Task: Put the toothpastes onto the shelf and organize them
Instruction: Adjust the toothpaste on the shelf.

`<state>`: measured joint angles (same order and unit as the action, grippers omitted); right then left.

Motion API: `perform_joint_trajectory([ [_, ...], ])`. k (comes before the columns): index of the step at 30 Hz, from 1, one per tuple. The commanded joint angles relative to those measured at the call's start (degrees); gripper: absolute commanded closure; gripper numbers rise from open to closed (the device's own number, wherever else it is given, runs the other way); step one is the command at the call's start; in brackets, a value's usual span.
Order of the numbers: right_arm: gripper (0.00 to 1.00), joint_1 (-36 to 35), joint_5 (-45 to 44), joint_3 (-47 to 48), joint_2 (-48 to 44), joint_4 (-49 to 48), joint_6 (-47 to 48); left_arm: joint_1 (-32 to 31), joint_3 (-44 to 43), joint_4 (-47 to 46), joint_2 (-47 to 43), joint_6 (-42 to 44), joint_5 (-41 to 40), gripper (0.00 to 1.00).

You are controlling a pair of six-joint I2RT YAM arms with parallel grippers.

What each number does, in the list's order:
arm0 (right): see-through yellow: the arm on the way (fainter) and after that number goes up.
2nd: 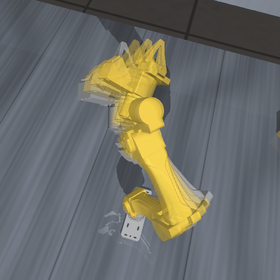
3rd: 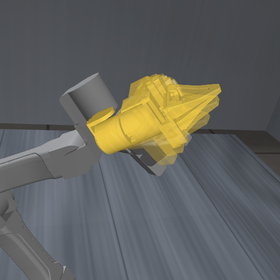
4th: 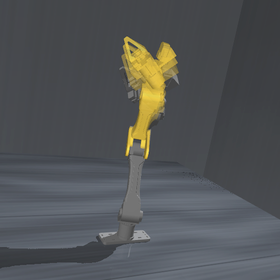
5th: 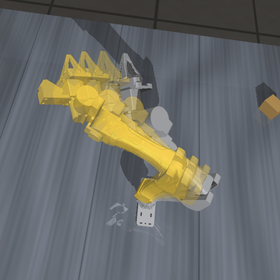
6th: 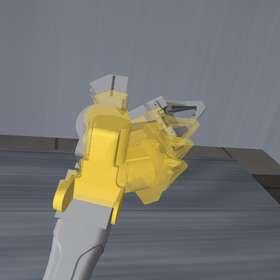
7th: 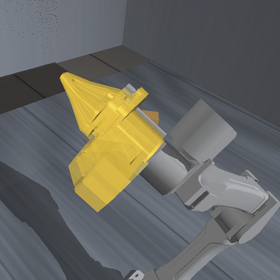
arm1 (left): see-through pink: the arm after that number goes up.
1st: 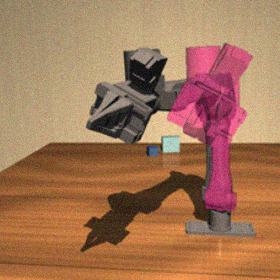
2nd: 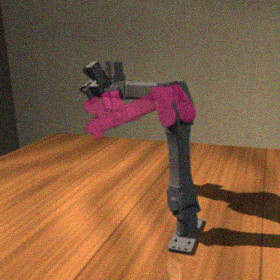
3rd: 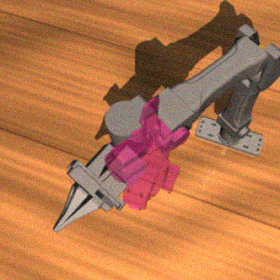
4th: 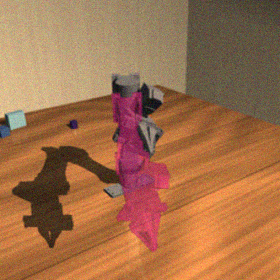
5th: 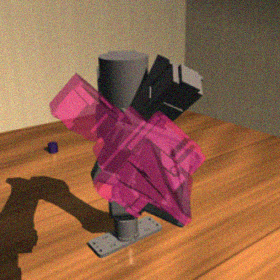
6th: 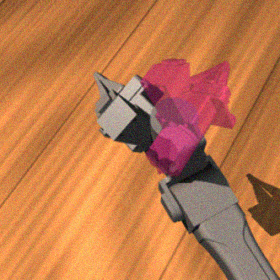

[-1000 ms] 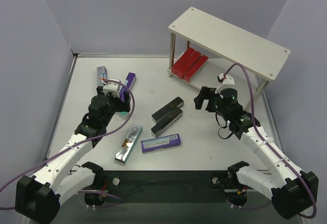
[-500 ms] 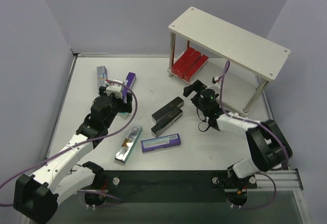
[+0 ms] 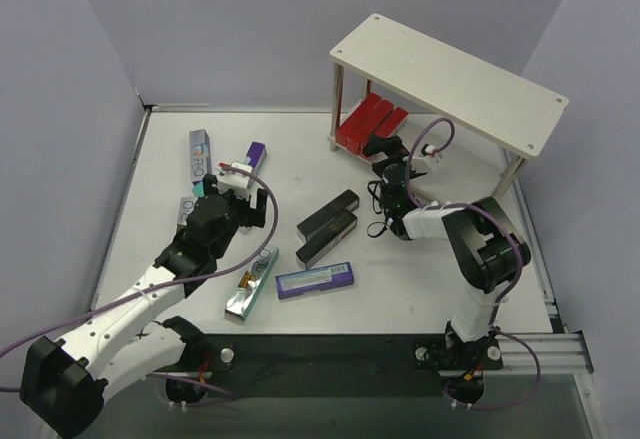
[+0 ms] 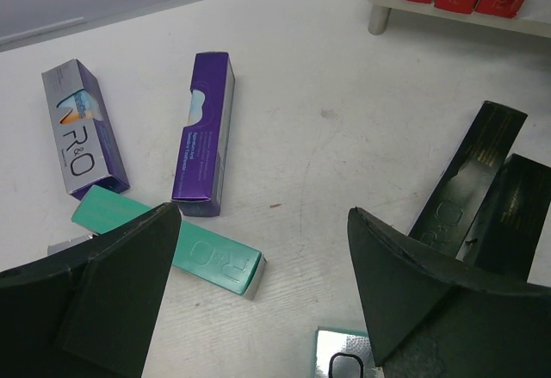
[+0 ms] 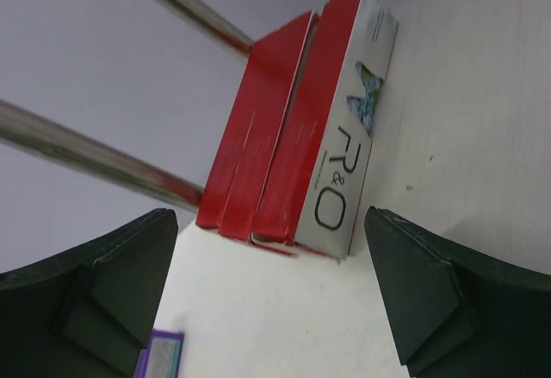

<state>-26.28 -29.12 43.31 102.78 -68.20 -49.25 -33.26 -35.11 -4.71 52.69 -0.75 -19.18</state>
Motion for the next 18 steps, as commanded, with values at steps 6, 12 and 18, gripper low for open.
perform_joint_trajectory([
  [6,0.06,4.8,-2.6,7.0,7.3,-11.5,1.1,-3.0,0.1,-3.6,-0.9,2.0,-3.1,0.1],
  [12,0.06,7.0,-1.1,11.9,11.1,-10.4,2.0,-4.2,0.1,-3.7,-0.7,2.2,-3.3,0.1],
  [18,0.06,8.5,2.1,16.9,15.1,-7.7,2.1,-4.5,0.3,-3.6,-0.7,2.2,-3.3,0.1],
])
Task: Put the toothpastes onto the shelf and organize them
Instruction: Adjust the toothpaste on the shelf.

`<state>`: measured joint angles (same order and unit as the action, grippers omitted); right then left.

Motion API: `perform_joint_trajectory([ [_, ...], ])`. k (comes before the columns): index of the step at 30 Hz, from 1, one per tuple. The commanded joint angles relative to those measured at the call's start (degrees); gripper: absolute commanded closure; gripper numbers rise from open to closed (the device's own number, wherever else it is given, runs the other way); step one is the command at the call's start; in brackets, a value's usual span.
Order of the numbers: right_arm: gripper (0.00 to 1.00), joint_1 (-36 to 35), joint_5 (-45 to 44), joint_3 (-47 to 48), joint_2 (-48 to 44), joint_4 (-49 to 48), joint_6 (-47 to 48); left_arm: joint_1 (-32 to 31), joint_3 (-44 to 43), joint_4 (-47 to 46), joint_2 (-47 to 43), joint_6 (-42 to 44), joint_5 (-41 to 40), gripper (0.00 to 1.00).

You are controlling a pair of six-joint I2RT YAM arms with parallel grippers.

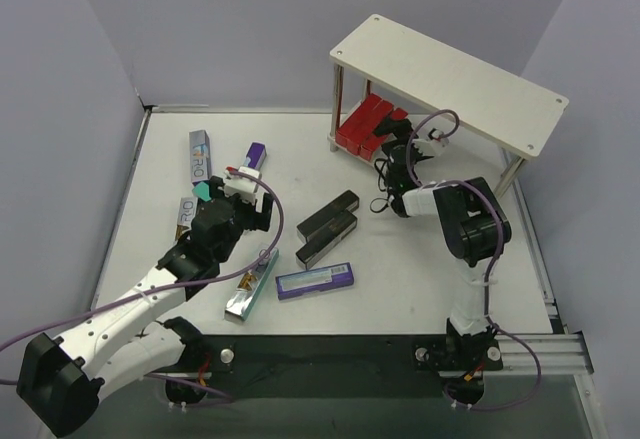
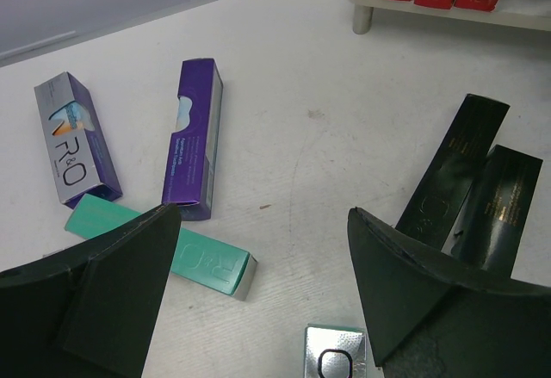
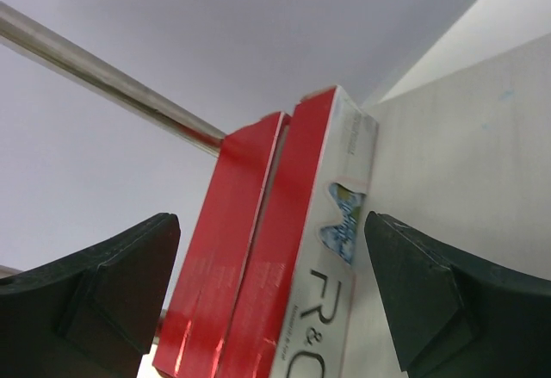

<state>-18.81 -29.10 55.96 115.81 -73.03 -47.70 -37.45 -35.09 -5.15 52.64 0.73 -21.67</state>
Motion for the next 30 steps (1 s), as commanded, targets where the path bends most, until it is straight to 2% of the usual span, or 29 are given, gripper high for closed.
perform_joint_trajectory([
  [1,0.06,1.0,2.2,4.8,2.5,-2.5,0.6,-0.4,0.2,-3.3,-0.7,0.8,-0.9,0.1],
  [6,0.06,1.3,4.4,7.3,5.0,-2.5,0.2,-0.5,0.2,-3.1,-0.7,0.7,-0.9,0.1],
  [16,0.07,2.6,14.7,10.3,7.5,-4.6,0.7,-0.5,0.3,-3.0,-1.1,0.8,-0.6,0.1],
  [22,0.08,2.6,17.2,10.8,7.4,-4.5,1.0,-0.5,0.2,-3.1,-1.1,0.8,-0.3,0.1],
  [30,0.09,2.9,15.9,7.4,5.3,-5.3,1.1,-0.7,0.3,-3.1,-1.2,0.6,-0.2,0.1],
])
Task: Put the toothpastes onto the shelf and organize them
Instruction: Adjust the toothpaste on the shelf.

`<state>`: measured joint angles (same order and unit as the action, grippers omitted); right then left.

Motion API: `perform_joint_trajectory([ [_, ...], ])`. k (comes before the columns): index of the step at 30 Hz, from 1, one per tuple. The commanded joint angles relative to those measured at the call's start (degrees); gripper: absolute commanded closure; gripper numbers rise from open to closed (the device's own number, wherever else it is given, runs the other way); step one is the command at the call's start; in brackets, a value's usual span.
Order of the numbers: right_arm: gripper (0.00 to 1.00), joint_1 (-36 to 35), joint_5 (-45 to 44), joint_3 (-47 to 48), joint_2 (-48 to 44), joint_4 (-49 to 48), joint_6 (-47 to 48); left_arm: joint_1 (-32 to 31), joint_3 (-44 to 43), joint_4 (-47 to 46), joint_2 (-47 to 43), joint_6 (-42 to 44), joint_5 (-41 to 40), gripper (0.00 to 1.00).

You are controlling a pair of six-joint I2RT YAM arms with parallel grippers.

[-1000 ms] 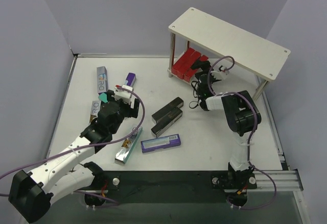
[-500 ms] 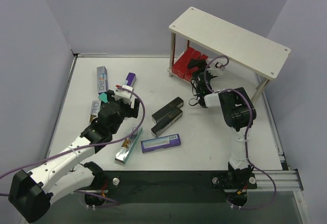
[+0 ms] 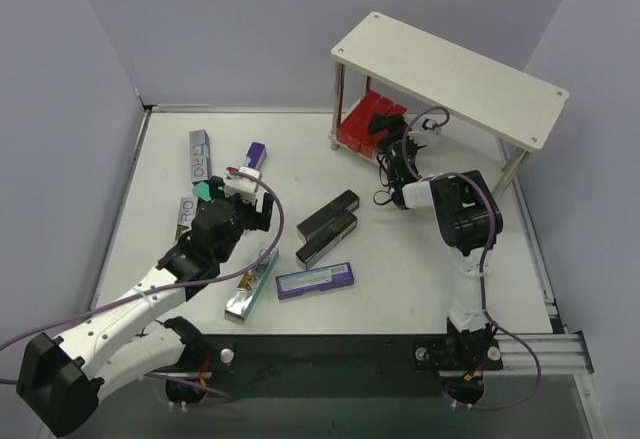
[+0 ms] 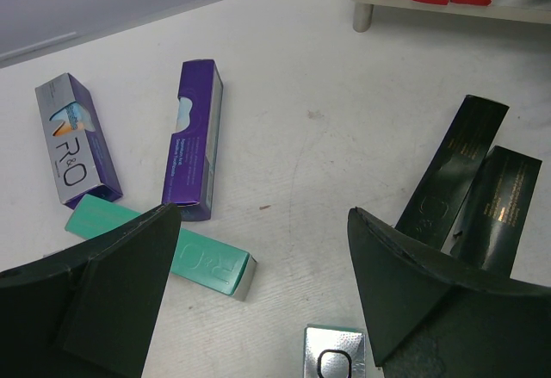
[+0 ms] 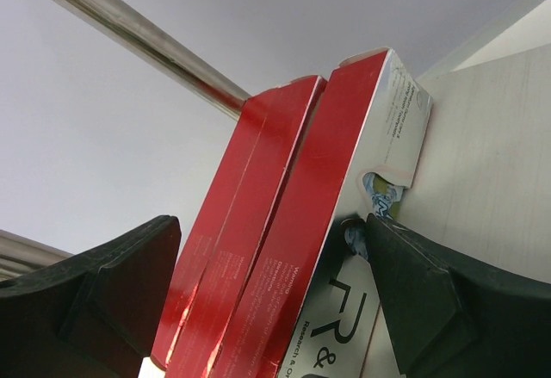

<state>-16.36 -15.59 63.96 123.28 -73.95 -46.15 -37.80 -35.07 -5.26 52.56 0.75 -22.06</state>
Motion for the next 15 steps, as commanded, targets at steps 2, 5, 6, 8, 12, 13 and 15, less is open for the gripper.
perform_joint_trajectory([
  [2,0.08,0.5,1.6,-1.8,-3.0,-4.7,-0.2,-0.3,0.4,-3.1,-1.1,0.7,0.3,0.1],
  [5,0.07,0.5,1.0,-4.3,-5.2,-5.1,0.1,-0.3,0.4,-3.1,-1.1,0.7,0.4,0.1],
  [6,0.07,0.5,0.8,-5.0,-5.8,-5.5,0.2,-0.3,0.4,-3.1,-1.1,0.6,0.4,0.1],
  [8,0.05,0.4,0.2,-6.8,-7.1,-6.0,0.4,-0.3,0.4,-3.2,-1.1,0.7,0.4,0.1],
  [12,0.04,0.4,-1.2,-10.1,-9.7,-6.6,0.5,-0.3,0.4,-3.3,-0.8,0.6,0.5,0.1],
  [13,0.04,0.3,-1.3,-10.9,-10.4,-6.6,0.7,-0.3,0.4,-3.3,-0.9,0.5,0.7,0.1],
  [15,0.04,-0.2,-1.5,-13.5,-12.6,-6.6,0.6,-0.3,0.4,-3.3,-0.7,0.5,1.0,0.1],
])
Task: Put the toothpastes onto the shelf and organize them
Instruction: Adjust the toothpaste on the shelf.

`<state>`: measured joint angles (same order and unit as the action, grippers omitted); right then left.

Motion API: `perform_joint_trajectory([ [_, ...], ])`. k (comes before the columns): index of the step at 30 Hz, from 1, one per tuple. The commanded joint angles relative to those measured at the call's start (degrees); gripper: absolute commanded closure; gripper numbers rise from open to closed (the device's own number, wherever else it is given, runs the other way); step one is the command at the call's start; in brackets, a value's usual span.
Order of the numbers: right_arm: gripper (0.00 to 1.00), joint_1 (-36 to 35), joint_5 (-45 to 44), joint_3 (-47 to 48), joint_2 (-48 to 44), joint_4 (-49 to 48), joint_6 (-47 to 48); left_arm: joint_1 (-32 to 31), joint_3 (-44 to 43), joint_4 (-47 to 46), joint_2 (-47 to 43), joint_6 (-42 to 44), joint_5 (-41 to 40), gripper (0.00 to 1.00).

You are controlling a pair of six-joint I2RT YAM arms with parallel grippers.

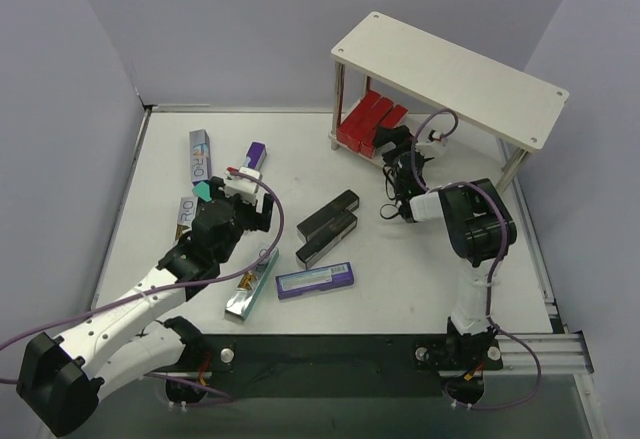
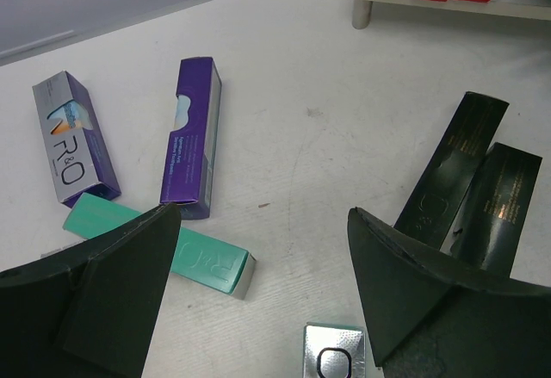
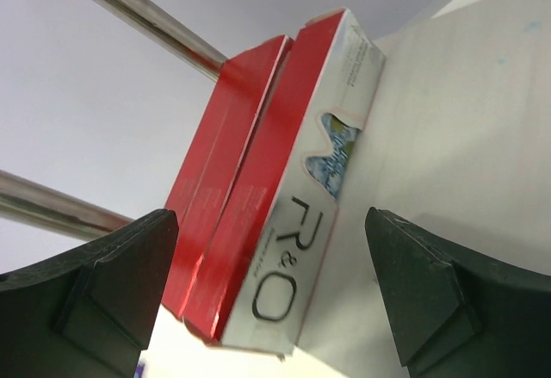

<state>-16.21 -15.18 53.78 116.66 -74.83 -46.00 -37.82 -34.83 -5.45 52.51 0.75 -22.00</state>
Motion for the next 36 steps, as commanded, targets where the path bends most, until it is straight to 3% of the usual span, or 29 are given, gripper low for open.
perform_joint_trajectory([
  [1,0.04,-0.6,-2.0,-4.5,-6.9,-5.7,0.4,-0.2,0.2,-3.2,-0.7,0.4,1.3,0.1],
  [8,0.03,-5.3,-2.3,-14.7,-18.1,-2.5,1.8,-0.3,0.0,-3.0,0.1,-0.1,5.6,0.1],
  [14,0.0,-11.6,0.3,-19.9,-28.5,8.4,1.0,-0.4,-0.9,-0.4,0.9,-3.4,10.1,0.1],
  [20,0.0,-16.0,6.8,-19.7,-42.4,30.8,4.3,-0.9,-2.5,4.6,1.1,-10.0,14.3,0.1],
  [23,0.0,-15.8,10.1,-17.8,-50.3,49.6,5.6,-1.6,-4.2,10.9,1.7,-13.1,15.1,0.1],
  [26,0.0,-15.3,10.9,-17.3,-57.8,61.3,9.2,-3.1,-6.5,16.0,2.6,-14.7,15.2,0.1],
  [29,0.0,-13.9,11.7,-17.2,-64.4,71.2,11.0,-6.2,-8.1,19.9,4.6,-15.5,13.6,0.1],
  [36,0.0,-12.9,14.1,-18.3,-76.5,82.8,13.7,-12.5,-10.8,24.0,12.8,-18.1,9.2,0.1],
])
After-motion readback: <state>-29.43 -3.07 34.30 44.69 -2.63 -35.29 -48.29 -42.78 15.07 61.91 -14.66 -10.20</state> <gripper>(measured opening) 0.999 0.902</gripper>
